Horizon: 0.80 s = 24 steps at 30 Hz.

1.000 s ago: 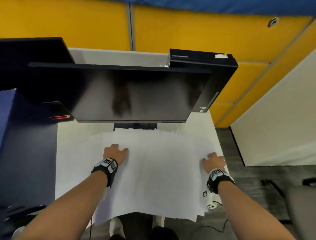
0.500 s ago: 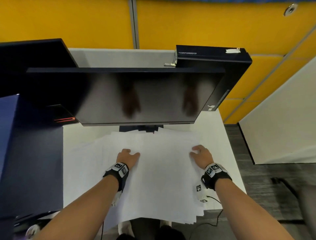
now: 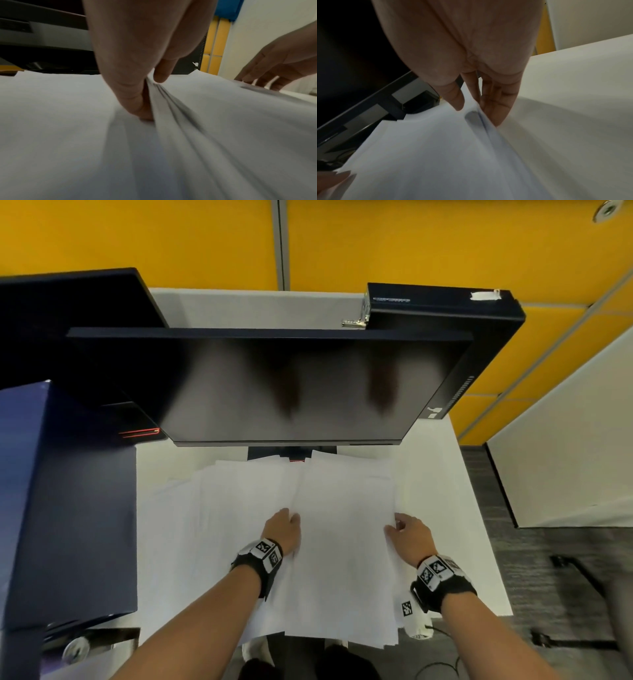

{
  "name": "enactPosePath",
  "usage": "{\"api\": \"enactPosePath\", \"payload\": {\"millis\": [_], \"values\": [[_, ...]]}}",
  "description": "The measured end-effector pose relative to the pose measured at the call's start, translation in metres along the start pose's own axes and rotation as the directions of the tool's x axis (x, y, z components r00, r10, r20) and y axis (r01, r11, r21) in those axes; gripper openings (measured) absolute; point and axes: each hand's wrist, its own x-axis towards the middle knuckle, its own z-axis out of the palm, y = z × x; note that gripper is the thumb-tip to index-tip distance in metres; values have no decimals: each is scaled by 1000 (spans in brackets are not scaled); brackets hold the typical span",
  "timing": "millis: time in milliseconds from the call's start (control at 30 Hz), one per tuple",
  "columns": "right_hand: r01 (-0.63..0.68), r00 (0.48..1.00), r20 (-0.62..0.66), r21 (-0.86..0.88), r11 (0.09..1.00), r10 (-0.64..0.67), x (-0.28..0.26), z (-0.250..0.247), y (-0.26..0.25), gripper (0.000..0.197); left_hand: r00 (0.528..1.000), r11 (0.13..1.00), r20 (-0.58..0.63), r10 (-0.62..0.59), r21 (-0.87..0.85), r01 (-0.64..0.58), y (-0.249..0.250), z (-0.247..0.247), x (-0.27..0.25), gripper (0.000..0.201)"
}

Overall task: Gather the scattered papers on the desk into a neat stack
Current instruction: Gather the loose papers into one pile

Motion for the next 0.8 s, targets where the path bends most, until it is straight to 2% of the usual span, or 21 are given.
{"api": "enactPosePath", "payload": {"millis": [100,167,233,300,333,367,433,533,600,700,800], "values": [[-57,997,-42,13,998,58,-8,-13,12,45,998,995,-44,-55,-83,51,-11,-14,-6,44],[-100,995,-14,-37,994,100,-11,-14,25,49,997,997,28,-71,34,70,-27,-21,-10,45],[-81,996,43,-40,996,82,-19,-4,30,35,990,981,124,-66,189,42,-38,-16,-16,40],[-9,995,95,-164,986,24,-31,10,24,17,982,969,177,-63,247,17,-40,-2,-21,35],[24,992,123,-229,973,5,-36,16,20,18,982,966,178,-60,256,13,-39,5,-25,33],[41,991,134,-264,964,-6,-37,19,16,26,984,964,169,-54,264,7,-36,11,-26,33],[-14,994,103,-236,972,39,-31,11,10,40,990,967,133,-51,255,16,-30,13,-25,38],[-135,991,-22,-49,990,135,-1,-15,5,48,999,986,-9,-40,160,41,-25,-4,-14,41],[-168,983,-76,22,985,169,24,-28,-7,53,997,994,-78,-29,99,37,-18,-12,-1,44],[-97,992,-82,36,995,100,54,-25,-34,46,995,991,-98,28,131,-15,1,-8,15,39],[-5,1000,-16,26,1000,5,68,-13,-58,40,989,985,-121,81,164,-60,16,-1,24,26]]}}
